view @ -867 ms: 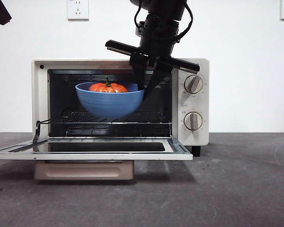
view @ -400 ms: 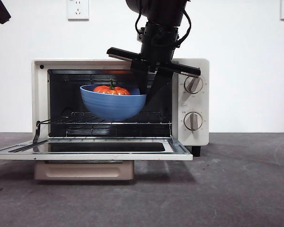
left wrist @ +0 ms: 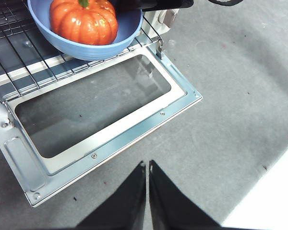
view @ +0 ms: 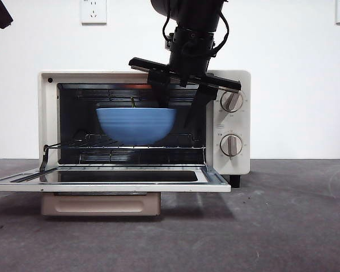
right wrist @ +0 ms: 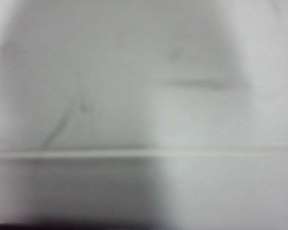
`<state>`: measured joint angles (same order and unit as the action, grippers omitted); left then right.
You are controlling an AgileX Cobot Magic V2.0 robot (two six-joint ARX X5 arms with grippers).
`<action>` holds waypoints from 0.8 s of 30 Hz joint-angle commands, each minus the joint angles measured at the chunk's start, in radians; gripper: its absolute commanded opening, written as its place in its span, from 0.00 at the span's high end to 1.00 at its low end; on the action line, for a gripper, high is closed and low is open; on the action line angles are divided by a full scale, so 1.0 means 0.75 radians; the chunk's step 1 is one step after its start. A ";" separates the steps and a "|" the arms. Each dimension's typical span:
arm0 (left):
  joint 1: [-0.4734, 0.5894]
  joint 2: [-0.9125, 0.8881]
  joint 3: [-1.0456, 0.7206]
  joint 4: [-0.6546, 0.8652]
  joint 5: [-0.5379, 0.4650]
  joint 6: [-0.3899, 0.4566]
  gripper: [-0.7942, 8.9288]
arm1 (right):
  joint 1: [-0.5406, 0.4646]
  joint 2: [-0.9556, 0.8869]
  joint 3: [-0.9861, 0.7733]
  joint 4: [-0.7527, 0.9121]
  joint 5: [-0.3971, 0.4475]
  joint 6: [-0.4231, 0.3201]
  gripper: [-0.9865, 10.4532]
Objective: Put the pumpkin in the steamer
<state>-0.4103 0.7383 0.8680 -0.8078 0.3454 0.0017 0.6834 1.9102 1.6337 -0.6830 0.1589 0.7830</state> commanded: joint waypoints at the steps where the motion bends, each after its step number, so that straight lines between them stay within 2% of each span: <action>1: -0.007 0.006 0.008 -0.001 0.002 0.008 0.90 | 0.012 0.023 0.032 0.005 0.010 -0.005 0.74; 14: -0.007 0.006 0.008 0.000 0.002 0.008 0.90 | 0.045 -0.117 0.032 -0.063 0.019 -0.102 0.73; 17: -0.007 0.006 0.008 0.000 0.002 0.008 0.90 | 0.069 -0.167 0.032 -0.092 0.017 -0.180 0.73; 24: -0.007 0.006 0.008 0.000 0.002 0.008 0.90 | 0.121 -0.364 0.032 -0.215 -0.011 -0.512 0.73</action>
<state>-0.4103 0.7383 0.8680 -0.8135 0.3454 0.0017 0.7616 1.6516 1.6337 -0.8387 0.1493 0.5003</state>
